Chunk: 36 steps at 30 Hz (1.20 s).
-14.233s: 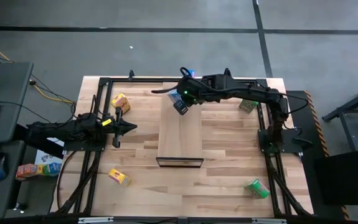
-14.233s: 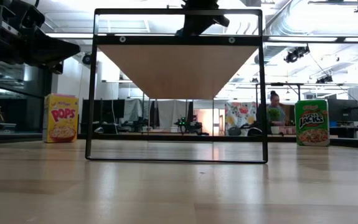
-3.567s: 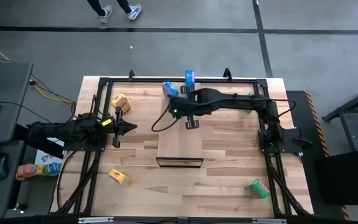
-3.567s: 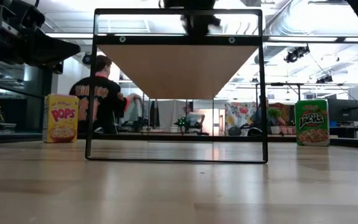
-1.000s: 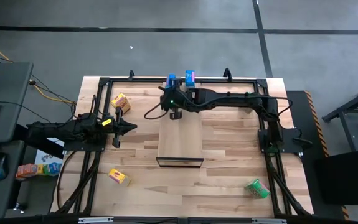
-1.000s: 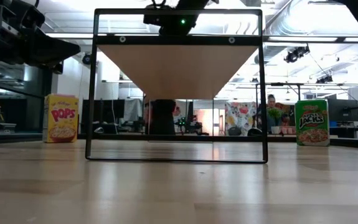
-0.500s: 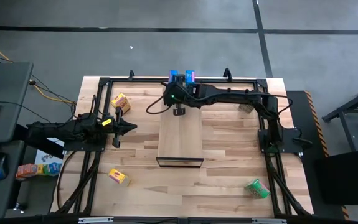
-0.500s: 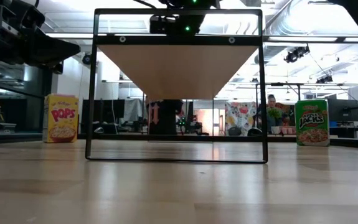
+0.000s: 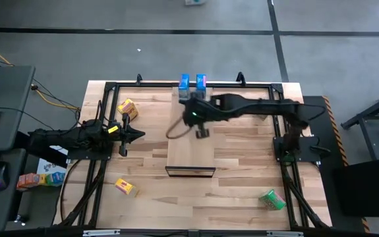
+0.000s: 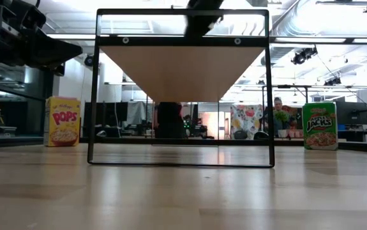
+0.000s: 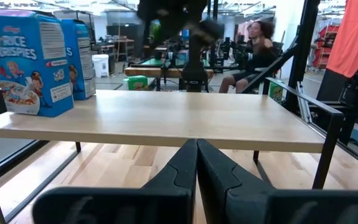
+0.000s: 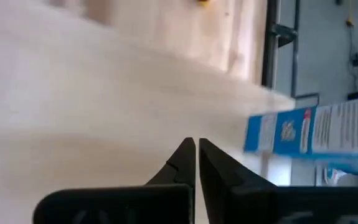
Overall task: Stack cereal on shelf
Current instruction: Put the top yellow cereal box on the shelf
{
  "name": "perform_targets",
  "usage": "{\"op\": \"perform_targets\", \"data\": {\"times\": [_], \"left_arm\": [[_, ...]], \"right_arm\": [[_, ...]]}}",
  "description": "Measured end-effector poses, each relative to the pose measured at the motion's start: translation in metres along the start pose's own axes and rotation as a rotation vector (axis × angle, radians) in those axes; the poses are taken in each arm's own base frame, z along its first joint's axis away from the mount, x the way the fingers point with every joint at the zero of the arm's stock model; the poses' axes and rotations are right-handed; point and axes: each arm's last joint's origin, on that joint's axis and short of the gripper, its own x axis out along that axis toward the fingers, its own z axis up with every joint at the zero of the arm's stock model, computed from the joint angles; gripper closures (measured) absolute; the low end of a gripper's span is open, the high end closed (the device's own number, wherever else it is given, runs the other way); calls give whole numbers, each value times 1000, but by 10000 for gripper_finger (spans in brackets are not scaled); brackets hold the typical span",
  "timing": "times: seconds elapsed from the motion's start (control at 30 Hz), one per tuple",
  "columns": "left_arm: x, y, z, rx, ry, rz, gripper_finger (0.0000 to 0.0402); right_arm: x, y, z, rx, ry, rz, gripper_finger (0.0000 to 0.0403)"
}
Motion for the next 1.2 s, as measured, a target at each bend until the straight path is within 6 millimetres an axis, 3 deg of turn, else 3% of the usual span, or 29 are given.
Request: {"op": "perform_targets", "data": {"times": [0.1,0.2,0.37,0.6,0.83,1.0,1.2], "left_arm": [[0,0,0,0,0,0,398],[0,0,0,0,0,0,398],[0,0,0,0,0,0,398],[0,0,0,0,0,0,398],[0,0,0,17,0,0,398],[0,0,1,155,-6,0,398],[0,0,1,101,-13,1,398]], "right_arm": [[-32,20,-12,17,-1,5,403],[-59,41,-37,83,-9,-17,403],[-85,75,-99,194,-59,-114,403],[-107,94,-157,324,-408,-161,403],[-83,98,-183,438,-712,-212,403],[-48,111,-201,366,-768,-160,403],[-22,111,-220,464,-848,-231,403]]}}
